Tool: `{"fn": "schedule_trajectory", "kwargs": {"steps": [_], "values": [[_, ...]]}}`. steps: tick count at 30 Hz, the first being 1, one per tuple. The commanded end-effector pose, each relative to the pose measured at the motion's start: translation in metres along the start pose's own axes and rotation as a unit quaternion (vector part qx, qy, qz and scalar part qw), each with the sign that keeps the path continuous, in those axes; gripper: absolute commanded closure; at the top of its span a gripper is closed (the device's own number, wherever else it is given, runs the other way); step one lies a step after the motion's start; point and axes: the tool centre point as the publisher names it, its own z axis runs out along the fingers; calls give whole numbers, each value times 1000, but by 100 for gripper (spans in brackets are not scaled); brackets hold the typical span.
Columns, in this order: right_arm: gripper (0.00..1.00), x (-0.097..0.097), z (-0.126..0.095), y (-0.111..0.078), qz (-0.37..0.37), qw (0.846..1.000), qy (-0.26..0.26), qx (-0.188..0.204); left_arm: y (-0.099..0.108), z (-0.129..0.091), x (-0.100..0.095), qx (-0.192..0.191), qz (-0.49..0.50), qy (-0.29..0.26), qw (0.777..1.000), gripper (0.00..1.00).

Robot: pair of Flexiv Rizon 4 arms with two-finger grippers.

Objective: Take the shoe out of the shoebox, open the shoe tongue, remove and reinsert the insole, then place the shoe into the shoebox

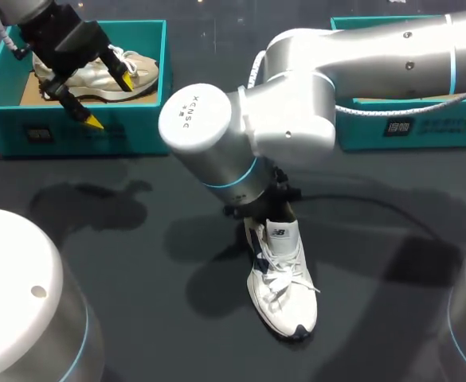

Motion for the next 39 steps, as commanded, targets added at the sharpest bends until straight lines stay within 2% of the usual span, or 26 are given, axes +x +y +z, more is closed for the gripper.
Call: {"fn": "schedule_trajectory", "kwargs": {"steps": [1, 4, 7, 13, 17, 21, 28, 34, 37, 39], "values": [[100, -9, -34, -6, 113, 993, 5, -39, 0, -1, 1, -1, 0, 0, 1000, 0], [100, -12, -44, -2, 112, 992, 21, -61, 0, -1, 1, -1, 0, 0, 1000, 0], [100, -12, -43, 4, 110, 991, 33, -68, 0, -1, 1, -1, 0, 0, 1000, 0], [100, -4, -26, 14, 96, 990, 73, -75, 0, -1, 1, -1, 0, 0, 1000, 0], [100, 1, -13, 17, 89, 987, 116, -66, 0, -1, 1, -1, 0, 0, 1000, 0], [100, 11, -4, 18, 81, 987, 130, -51, 0, -1, 1, -1, 0, 0, 1000, 0], [100, 27, 9, 8, 68, 989, 132, -20, 0, -1, 1, -1, 0, 0, 1000, 0], [100, 35, 17, -9, 55, 992, 112, 15, 0, -1, 1, -1, 0, 0, 1000, 0], [100, 26, 6, -16, 70, 993, 94, 14, 0, -1, 1, -1, 0, 0, 1000, 0], [100, 18, -9, -14, 79, 994, 81, -2, 0, -1, 1, -1, 0, 0, 1000, 0]]}}
